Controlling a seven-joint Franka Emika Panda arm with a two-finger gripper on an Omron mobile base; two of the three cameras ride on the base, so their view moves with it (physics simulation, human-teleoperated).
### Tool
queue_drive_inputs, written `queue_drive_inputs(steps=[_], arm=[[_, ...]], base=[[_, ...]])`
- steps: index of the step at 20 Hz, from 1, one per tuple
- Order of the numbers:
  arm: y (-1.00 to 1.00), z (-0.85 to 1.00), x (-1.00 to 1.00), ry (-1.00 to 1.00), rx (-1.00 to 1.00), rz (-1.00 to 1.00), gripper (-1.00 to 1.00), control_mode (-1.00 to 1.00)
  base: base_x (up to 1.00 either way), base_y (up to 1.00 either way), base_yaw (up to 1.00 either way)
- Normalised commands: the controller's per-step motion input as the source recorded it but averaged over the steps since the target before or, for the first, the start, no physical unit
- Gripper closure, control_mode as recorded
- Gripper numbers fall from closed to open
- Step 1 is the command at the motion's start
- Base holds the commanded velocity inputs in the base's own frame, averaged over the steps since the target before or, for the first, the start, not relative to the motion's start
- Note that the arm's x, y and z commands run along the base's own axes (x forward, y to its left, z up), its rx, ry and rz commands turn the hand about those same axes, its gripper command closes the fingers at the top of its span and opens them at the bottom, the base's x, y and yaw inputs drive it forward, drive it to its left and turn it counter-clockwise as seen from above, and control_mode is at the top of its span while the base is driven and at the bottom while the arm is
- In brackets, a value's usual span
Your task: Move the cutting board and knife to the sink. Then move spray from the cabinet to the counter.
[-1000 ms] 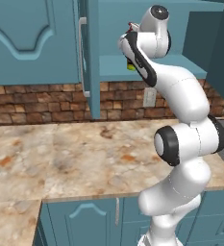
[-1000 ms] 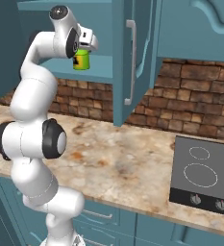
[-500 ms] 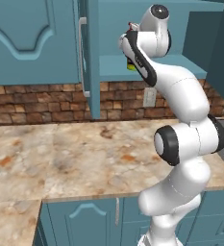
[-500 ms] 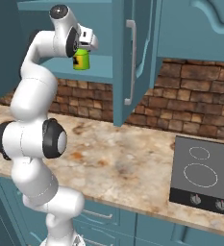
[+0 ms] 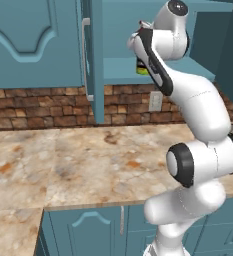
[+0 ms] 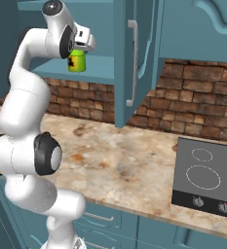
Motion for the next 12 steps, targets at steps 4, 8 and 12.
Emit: queue_drive_inputs(steps=[4,8,12], arm=[[0.0,0.0,-1.0,-0.21,0.08,0.0,1.0,-1.0],[0.0,0.0,-1.0,-0.23,0.05,0.0,1.0,-1.0],[0.0,0.0,-1.0,-0.14,0.03,0.02,1.0,-1.0]], base=[[0.0,0.0,0.0],[0.0,0.0,0.0],[0.0,0.0,0.0]])
